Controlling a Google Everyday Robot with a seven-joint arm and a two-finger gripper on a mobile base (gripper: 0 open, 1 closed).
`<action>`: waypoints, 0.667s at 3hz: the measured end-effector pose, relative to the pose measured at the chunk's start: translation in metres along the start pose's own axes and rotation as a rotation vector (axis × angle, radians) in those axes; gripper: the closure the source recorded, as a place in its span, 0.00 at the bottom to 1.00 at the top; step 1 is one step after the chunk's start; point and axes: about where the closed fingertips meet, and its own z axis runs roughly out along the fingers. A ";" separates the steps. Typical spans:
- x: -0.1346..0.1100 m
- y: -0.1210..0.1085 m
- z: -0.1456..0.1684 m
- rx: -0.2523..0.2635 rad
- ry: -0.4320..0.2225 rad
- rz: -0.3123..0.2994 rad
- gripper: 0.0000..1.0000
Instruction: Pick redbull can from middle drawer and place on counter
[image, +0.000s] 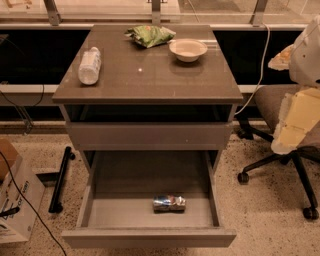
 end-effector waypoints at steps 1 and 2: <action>-0.001 0.000 0.000 0.005 -0.004 -0.002 0.00; -0.006 0.003 0.016 -0.018 -0.022 -0.010 0.00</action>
Offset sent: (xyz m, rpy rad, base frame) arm 0.0074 0.0170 -0.0393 0.0471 0.0515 0.0419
